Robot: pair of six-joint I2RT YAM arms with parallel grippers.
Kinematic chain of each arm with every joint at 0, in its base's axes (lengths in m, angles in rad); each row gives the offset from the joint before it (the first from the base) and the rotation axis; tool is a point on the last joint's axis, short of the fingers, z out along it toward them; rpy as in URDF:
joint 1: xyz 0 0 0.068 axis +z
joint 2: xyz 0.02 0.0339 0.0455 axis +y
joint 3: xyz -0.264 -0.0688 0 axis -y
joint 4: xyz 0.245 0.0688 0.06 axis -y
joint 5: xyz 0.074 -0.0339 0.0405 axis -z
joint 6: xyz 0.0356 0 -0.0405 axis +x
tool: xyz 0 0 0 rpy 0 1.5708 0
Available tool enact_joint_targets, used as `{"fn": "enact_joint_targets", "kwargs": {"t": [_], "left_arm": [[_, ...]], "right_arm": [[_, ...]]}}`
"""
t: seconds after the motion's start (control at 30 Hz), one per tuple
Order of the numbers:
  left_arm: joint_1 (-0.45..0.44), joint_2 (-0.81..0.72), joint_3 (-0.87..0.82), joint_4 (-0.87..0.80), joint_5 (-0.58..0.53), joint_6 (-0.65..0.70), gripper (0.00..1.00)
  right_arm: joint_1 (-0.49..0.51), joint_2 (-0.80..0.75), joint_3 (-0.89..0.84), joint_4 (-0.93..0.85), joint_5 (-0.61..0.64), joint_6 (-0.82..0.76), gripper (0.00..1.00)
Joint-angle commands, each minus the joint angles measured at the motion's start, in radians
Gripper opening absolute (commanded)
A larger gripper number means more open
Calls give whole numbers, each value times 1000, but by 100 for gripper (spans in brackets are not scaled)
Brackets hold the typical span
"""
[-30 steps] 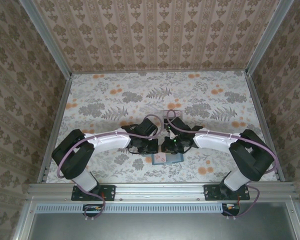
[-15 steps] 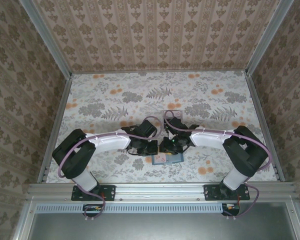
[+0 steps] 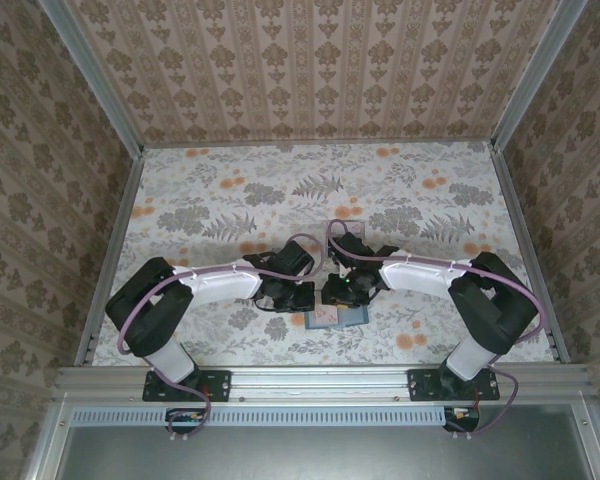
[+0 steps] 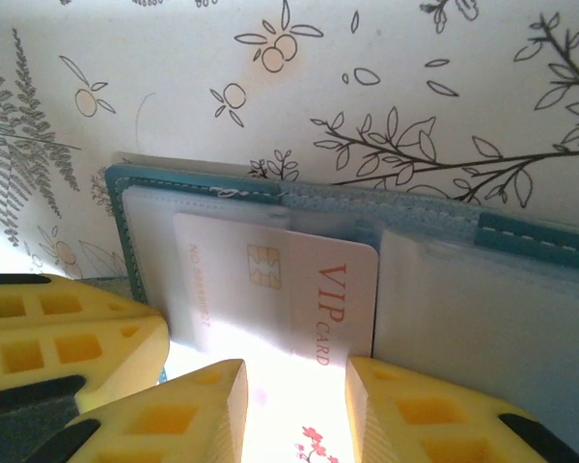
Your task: Take the credit cards out of the card holder
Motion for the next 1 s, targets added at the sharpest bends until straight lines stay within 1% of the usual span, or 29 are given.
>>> {"fn": "enact_joint_targets", "kwargs": {"t": [0.0,0.17,0.3,0.63,0.97], "left_arm": [[7,-4,21,-35,-2,13,8],[0,-10,51,-35,5,11,7],[-11,16,71,-22,23,8,7],[-17,89,71,-1,37,1,6],[-18,108,66,-54,13,5,5]], "right_arm": [[-3,-40,10,-46,25,-5,34],[-2,-47,2,-59,32,-7,30],[-2,-33,-2,-59,37,-10,29],[-2,-4,-15,-54,48,-16,28],[-8,10,-18,-55,46,-27,29]]}}
